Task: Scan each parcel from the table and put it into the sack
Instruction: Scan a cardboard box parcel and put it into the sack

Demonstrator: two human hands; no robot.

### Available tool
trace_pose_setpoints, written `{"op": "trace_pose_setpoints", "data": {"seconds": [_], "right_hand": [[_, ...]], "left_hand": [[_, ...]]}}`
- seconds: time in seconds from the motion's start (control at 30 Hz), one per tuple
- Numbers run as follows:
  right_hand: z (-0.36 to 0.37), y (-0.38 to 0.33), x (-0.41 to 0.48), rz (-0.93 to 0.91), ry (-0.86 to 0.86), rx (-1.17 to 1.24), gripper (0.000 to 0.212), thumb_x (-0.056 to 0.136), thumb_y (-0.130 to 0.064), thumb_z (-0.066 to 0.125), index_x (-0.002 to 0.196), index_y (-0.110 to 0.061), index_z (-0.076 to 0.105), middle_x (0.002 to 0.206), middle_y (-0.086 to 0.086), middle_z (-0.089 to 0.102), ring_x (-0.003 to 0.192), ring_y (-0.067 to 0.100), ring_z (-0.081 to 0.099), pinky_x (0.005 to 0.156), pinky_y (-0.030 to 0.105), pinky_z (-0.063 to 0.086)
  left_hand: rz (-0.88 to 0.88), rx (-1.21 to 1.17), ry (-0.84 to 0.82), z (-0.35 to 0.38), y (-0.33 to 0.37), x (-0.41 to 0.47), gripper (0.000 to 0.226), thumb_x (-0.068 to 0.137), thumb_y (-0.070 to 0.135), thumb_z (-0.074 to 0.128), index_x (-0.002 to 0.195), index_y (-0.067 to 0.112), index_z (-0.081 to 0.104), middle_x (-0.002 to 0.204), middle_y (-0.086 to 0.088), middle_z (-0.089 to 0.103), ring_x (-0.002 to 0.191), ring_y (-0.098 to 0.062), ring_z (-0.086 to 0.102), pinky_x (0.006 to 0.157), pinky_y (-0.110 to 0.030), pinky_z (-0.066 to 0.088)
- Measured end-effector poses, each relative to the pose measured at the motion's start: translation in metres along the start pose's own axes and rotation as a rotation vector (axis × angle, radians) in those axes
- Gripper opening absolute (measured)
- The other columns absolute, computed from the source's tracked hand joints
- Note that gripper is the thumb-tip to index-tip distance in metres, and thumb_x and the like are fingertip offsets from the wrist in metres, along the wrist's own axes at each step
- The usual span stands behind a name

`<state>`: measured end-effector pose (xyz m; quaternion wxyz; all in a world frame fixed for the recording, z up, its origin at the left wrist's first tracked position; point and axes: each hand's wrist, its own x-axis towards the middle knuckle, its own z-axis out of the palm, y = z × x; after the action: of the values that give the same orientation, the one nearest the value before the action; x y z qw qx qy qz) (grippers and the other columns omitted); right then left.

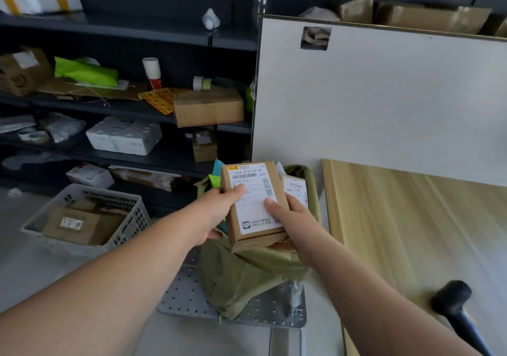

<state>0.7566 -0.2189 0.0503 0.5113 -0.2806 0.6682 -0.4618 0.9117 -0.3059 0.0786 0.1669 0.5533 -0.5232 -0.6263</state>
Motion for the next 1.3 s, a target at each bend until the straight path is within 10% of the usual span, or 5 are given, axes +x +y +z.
{"op": "trace_pose_setpoints", "data": {"seconds": [0.47,0.73,0.87,1.1,1.3], "right_hand": [[0.051,-0.01,0.131,0.063,0.238,-0.556,0.068,0.095,-0.057,0.046,0.152,-0.025,0.027,0.128,0.003,0.058,0.112,0.027,0.058,0.094,0.045,0.05],[0.096,-0.007,0.149,-0.331,0.295,-1.362,0.067,0.099,-0.035,0.042,0.156,-0.037,0.008,0.167,-0.001,-0.011,0.15,0.026,-0.021,0.115,0.043,-0.019],[0.111,-0.002,0.165,-0.225,0.352,-1.465,0.071,0.095,-0.066,0.018,0.157,-0.035,0.004,0.166,0.0,-0.01,0.151,0.029,-0.015,0.117,0.047,-0.014],[0.135,0.0,0.184,-0.184,0.405,-1.543,0.071,0.091,-0.064,0.029,0.15,-0.025,0.04,0.161,0.008,0.029,0.148,0.039,0.023,0.111,0.051,0.034],[0.121,0.012,0.196,-0.011,0.321,-1.368,0.082,0.083,-0.08,0.014,0.154,-0.044,-0.005,0.165,-0.009,-0.014,0.15,0.034,0.002,0.119,0.049,0.02]], "left_hand": [[0.09,0.531,0.368,-0.087,0.002,0.172,0.048,0.097,0.036,0.044,0.143,0.022,0.04,0.141,-0.007,0.049,0.123,-0.029,0.05,0.097,-0.037,0.043],[0.056,0.757,0.181,-0.093,-0.024,0.263,0.054,0.094,0.043,0.047,0.139,0.014,0.04,0.136,-0.013,0.05,0.12,-0.033,0.051,0.085,-0.034,0.041],[0.053,0.823,0.076,-0.091,-0.032,0.302,0.039,0.094,0.04,0.045,0.119,0.012,0.051,0.12,-0.015,0.057,0.107,-0.034,0.056,0.08,-0.036,0.045],[-0.027,0.652,0.001,-0.099,-0.046,0.338,0.036,0.097,0.037,0.049,0.104,0.003,0.058,0.104,-0.016,0.061,0.094,-0.033,0.059,0.07,-0.035,0.043],[0.111,0.453,-0.043,-0.119,-0.05,0.345,0.028,0.095,0.021,0.052,0.069,0.013,0.042,0.068,-0.006,0.046,0.064,-0.022,0.046,0.053,-0.03,0.031]]}}
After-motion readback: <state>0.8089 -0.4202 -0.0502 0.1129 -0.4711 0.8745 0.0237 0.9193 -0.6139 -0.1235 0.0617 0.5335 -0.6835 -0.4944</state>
